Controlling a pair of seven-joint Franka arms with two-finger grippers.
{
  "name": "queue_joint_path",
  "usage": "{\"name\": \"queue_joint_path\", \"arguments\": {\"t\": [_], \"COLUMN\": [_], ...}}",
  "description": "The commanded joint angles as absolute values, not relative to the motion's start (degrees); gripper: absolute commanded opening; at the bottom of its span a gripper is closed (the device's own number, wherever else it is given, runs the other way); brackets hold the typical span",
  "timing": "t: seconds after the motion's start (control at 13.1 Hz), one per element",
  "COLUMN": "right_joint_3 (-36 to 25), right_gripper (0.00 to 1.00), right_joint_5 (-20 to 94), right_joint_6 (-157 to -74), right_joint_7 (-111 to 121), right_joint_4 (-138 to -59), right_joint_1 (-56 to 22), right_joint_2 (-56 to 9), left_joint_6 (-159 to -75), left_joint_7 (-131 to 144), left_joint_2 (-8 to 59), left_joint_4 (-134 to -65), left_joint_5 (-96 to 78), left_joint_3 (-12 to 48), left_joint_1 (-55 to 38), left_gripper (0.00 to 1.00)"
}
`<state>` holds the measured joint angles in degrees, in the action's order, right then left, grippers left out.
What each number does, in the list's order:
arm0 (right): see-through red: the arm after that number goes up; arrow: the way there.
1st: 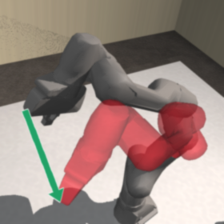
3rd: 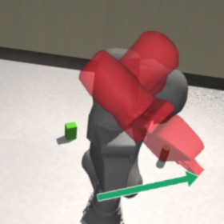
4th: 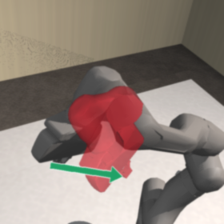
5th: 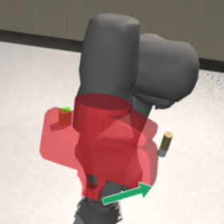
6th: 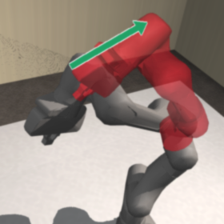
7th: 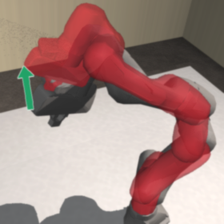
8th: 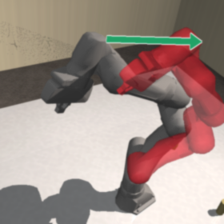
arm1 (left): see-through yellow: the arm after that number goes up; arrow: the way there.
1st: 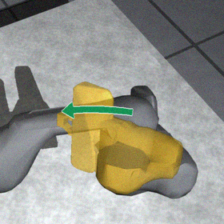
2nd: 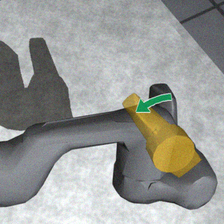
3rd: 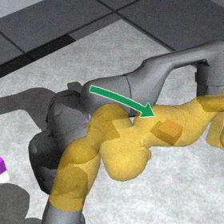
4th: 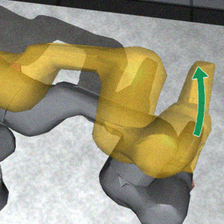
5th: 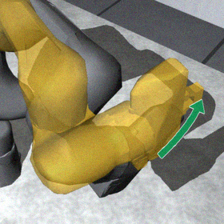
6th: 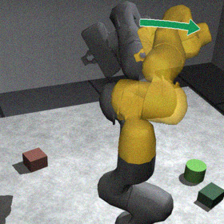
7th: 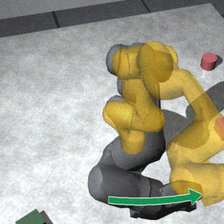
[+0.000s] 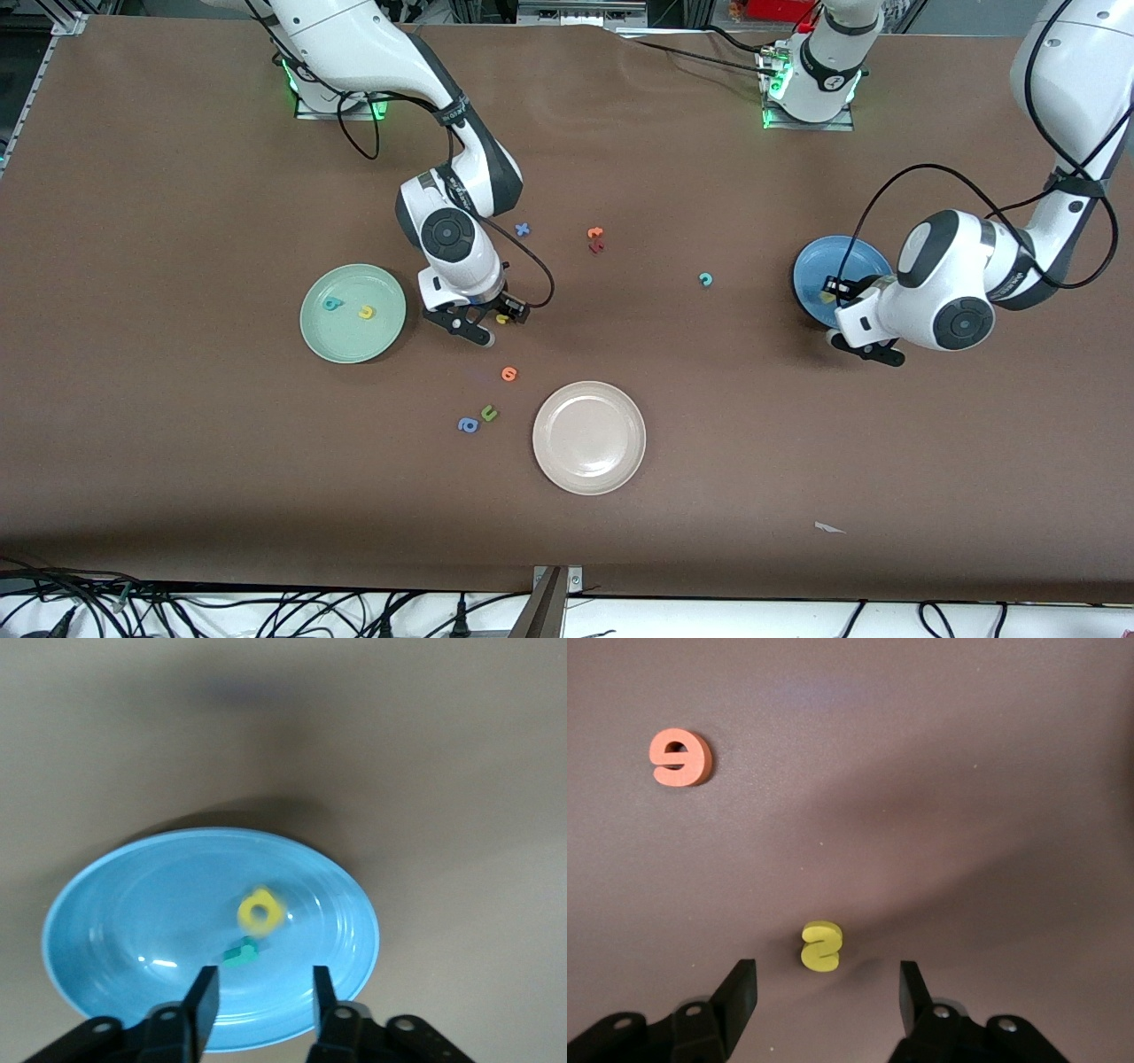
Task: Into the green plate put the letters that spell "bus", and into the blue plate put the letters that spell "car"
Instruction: 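Carry the a to the blue plate while the right gripper reaches the s, then grasp the teal c with the left gripper while the right gripper lifts the s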
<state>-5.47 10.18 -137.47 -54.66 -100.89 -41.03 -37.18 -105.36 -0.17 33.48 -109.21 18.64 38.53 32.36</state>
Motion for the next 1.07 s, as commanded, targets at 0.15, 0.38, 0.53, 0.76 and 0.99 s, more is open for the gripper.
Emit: {"name": "queue_joint_path", "arguments": {"t": [0.15,0.38,0.53,0.76,0.99], "right_joint_3": [-5.62,-5.89,-6.15,-6.15,-6.24], "right_gripper": [0.61,0.58,0.57,0.39,0.22], "right_joint_5": [10.02,9.32,8.62,8.61,8.61], "right_joint_6": [-138.77,-139.13,-139.22,-140.19,-140.19], "right_joint_7": [-55.37,-55.28,-55.28,-55.37,-55.37], "right_joint_4": [-99.32,-99.40,-99.40,-99.49,-99.41], "right_joint_1": [-42.19,-42.28,-42.19,-42.28,-42.28], "right_joint_2": [-39.55,-40.43,-40.43,-40.78,-40.69], "left_joint_6": [-105.29,-106.17,-110.19,-124.31,-133.31], "left_joint_7": [1.30,15.15,25.09,36.53,43.58], "left_joint_2": [30.94,31.03,31.20,31.20,31.20], "left_joint_4": [-108.11,-107.93,-109.07,-116.69,-121.80], "left_joint_5": [17.94,15.73,15.65,15.82,17.13], "left_joint_3": [39.55,44.54,48.07,49.30,49.31], "left_joint_1": [32.08,31.73,31.73,29.97,26.55], "left_gripper": [0.89,0.98,1.00,0.99,0.97]}}
